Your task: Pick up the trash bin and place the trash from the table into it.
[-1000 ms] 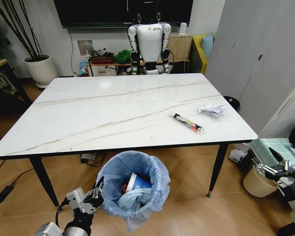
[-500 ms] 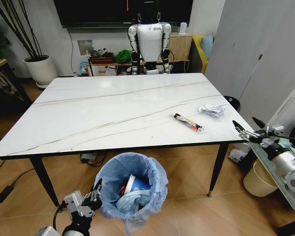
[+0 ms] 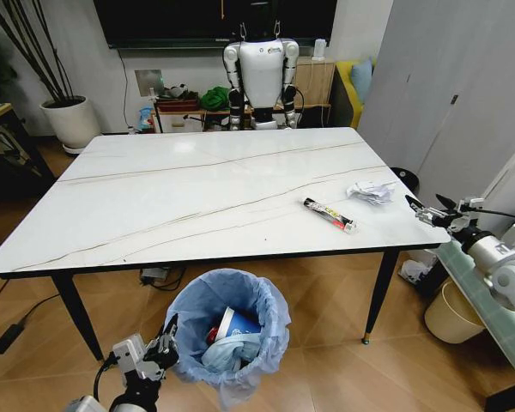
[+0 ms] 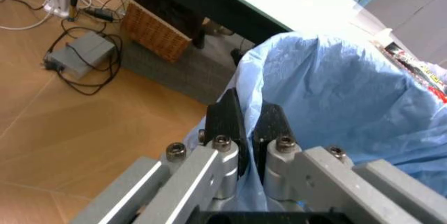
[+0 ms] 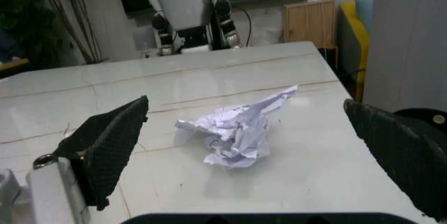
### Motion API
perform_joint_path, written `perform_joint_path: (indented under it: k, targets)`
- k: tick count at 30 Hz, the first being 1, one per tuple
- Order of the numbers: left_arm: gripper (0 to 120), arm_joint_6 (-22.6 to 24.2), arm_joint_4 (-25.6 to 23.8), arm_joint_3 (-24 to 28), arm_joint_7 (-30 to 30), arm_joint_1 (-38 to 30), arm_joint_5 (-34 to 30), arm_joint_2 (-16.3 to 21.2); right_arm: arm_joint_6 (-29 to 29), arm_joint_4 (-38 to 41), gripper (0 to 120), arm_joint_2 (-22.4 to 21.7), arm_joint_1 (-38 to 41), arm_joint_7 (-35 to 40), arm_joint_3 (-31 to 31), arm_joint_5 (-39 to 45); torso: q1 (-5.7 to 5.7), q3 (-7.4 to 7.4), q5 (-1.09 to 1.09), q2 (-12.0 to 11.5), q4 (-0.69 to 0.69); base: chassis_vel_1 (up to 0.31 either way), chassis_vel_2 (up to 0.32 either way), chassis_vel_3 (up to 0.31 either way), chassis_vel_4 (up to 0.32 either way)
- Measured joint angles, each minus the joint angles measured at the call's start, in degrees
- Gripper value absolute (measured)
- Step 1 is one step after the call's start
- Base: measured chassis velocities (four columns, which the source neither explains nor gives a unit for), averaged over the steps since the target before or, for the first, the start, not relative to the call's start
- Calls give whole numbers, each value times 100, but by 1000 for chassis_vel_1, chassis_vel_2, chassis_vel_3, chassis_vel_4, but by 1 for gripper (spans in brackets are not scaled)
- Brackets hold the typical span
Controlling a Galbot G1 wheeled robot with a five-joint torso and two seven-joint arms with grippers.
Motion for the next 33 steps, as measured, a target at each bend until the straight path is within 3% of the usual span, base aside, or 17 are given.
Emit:
perform_joint_path:
  k: [23, 33]
  targets:
    - [0, -19, -58, -110, 3, 27, 10, -66, -87, -738, 95, 112, 1364, -44, -1495, 90, -1, 0, 0, 0, -2, 0, 0, 0, 0]
    - [0, -19, -37, -109, -2, -4, 4, -93, -146, -1028, 91, 111, 1609, -97, -1825, 38, -1, 0, 0, 0, -2, 0, 0, 0, 0]
